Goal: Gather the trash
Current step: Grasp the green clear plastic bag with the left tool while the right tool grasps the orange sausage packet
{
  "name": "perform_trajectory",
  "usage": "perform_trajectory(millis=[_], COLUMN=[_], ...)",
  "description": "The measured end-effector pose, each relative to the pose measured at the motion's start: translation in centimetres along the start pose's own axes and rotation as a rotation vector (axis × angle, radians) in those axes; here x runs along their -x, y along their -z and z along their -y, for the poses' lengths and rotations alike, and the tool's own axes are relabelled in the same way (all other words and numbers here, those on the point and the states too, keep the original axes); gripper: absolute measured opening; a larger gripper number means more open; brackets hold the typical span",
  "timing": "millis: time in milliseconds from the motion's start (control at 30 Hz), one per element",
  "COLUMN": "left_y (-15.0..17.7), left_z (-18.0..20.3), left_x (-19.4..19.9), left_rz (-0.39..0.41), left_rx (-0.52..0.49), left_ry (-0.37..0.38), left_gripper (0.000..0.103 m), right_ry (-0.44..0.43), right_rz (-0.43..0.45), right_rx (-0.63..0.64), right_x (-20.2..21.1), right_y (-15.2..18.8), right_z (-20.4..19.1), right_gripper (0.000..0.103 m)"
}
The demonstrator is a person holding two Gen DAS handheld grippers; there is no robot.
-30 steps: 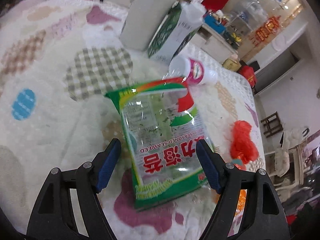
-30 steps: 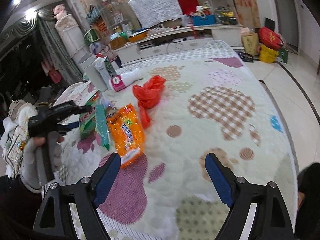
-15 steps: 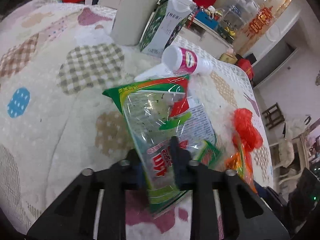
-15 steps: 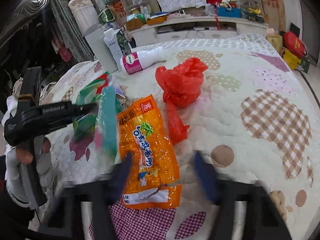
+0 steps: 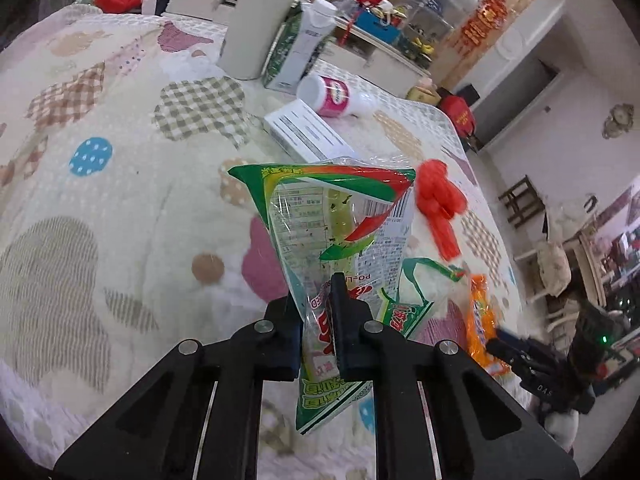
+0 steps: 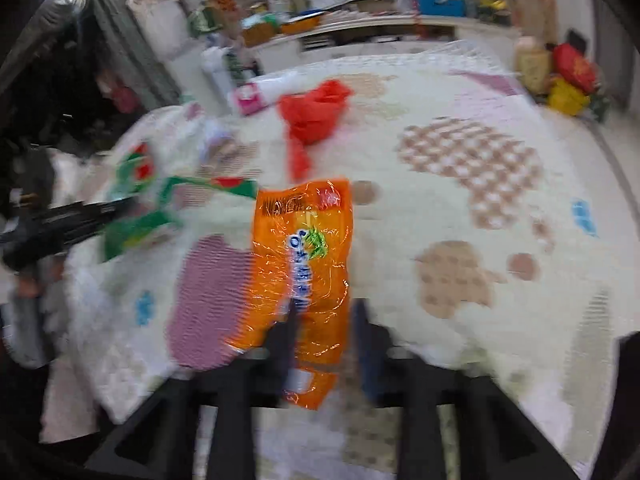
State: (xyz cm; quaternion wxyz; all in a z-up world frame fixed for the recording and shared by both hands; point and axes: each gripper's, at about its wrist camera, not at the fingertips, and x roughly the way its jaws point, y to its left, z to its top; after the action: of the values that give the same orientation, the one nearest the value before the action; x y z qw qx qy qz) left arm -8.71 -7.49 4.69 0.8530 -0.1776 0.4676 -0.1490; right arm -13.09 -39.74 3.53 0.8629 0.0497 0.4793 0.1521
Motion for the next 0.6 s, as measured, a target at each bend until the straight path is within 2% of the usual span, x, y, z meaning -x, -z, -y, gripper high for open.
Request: perform_trajectory(millis=[33,67,133,233,367,500,533,600], left_y=[0.1,0.4,0.7,1.0,1.0,0.5,0.4,0.5], left_z=[0.4,0.7,1.4,2.1,2.8,2.4,2.2,1.9], left_x=[0.0,0.0,0.1,0.6,1.4,1.5,1.5,1.4], left_rz=[-0.004,-0.008,-0.01,0.004,0.04,0.053,0.051,0.048], left_rx=[-0.001,-0.003,-0.011,-0.03,-0.053,-0.055,-0.05,-0.04], left_ry=[0.002,0.007,0.011,0.011,0.008,0.008,0.009,0.013], left_gripper=[0.01,0.01,0.01,0.01,0.01,0.01,0.01,0.01], right_ry=[0.017,0.0,-0.02,0.063,0.037,0.106,0.124,0.184], right_rz=[0.016,0.026,0.029,0.035,0.0,-0.017,-0.02,-0.008], right_rx=[-0.003,-0.005,0.002,0.036,-0.046,-0.031,-0.005,0.076], right_x=[0.2,0.4,0.4,-0.7,-2.2,-3.6,-3.9,-3.8], right_y=[0.0,0.1,-0.1,-0.7,-1.5,-2.1,-2.1,-1.8], right_z=[-0.1,-0.2,-1.1,-3.0,-3.4,-4.2,-4.5,-5.0], right_gripper=[0.084,0.085,0.085,0.085,0.085,0.085,0.082,0.059])
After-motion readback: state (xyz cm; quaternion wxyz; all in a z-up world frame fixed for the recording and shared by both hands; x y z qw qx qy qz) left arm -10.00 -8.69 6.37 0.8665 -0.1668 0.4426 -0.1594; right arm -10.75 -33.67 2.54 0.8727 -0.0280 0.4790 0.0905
